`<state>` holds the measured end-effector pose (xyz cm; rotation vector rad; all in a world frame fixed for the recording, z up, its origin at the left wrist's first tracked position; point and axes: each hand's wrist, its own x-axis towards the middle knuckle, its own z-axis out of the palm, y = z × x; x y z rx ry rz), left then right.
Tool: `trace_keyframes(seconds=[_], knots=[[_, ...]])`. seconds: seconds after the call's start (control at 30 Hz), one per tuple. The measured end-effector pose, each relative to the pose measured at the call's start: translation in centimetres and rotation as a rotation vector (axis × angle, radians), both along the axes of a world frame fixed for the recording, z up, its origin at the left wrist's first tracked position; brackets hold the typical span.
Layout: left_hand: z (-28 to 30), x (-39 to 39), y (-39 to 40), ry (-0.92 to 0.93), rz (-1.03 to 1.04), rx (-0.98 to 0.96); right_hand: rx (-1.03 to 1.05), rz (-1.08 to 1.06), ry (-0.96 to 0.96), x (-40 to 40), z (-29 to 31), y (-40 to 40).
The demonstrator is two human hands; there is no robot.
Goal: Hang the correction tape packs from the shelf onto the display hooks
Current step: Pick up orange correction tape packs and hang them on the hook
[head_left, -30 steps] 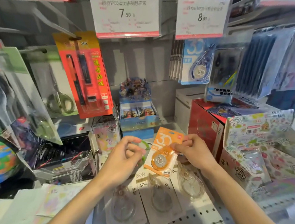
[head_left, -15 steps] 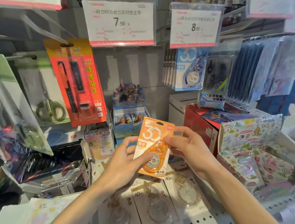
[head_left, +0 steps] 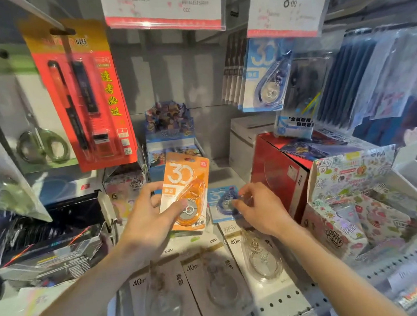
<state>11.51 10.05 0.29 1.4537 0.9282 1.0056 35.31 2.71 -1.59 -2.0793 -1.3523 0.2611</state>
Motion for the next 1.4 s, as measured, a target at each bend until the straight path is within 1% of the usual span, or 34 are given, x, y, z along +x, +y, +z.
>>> trace_keyframes(seconds=[0.07,0.13,0.23,0.3,0.37,0.47,0.6,0.77,0.87,0.97,1.07,1.13,1.27,1.4], knots=[[-0.3,-0.1,0.2,0.024,0.005,0.018,-0.081,0.002,-0.116,-0.4,-0.3,1.0],[-0.4,-0.3,0.4,0.04,-0.001,0.027,-0.144,-0.003,-0.192,-0.9,-0.4,1.8],[-0.5,-0.7,0.4,0.054,-0.02,0.041,-0.208,-0.039,-0.252,-1.7,-0.6,2.6],[-0.7,-0.9,0.5,0.047,-0.021,0.039,-0.213,-0.058,-0.267,-2.0,-0.7,2.9],[-0.8,-1.0,0.4,0.045,-0.025,0.033,-0.186,-0.074,-0.228,-2.1,-0.6,3.0],[-0.6,-1.1,0.1,0.045,-0.022,0.016,-0.112,-0.083,-0.117,-1.9,-0.4,2.9],[0.0,-1.1,-0.1,0.032,0.005,-0.026,0.061,-0.068,0.073,-1.4,0.2,1.8],[0.8,-1.2,-0.3,0.002,0.014,-0.076,0.282,0.026,0.306,-0.9,1.6,-0.9],[1.1,-1.3,-0.7,-0.018,0.008,-0.103,0.354,0.11,0.394,-1.3,2.3,-2.6],[1.9,-1.1,-1.3,-0.079,-0.044,-0.148,0.37,0.228,0.402,-2.4,2.8,-3.2],[2.9,-0.9,-1.9,-0.162,-0.077,-0.187,0.369,0.311,0.324,-3.7,3.3,-3.0],[3.3,-1.1,-2.2,-0.198,-0.071,-0.186,0.372,0.346,0.307,-4.4,3.6,-3.1],[3.7,-1.9,-2.7,-0.178,-0.004,-0.142,0.351,0.395,0.29,-5.6,4.0,-3.5],[4.0,-2.8,-3.1,-0.167,0.029,-0.098,0.322,0.409,0.38,-6.1,4.9,-3.8]])
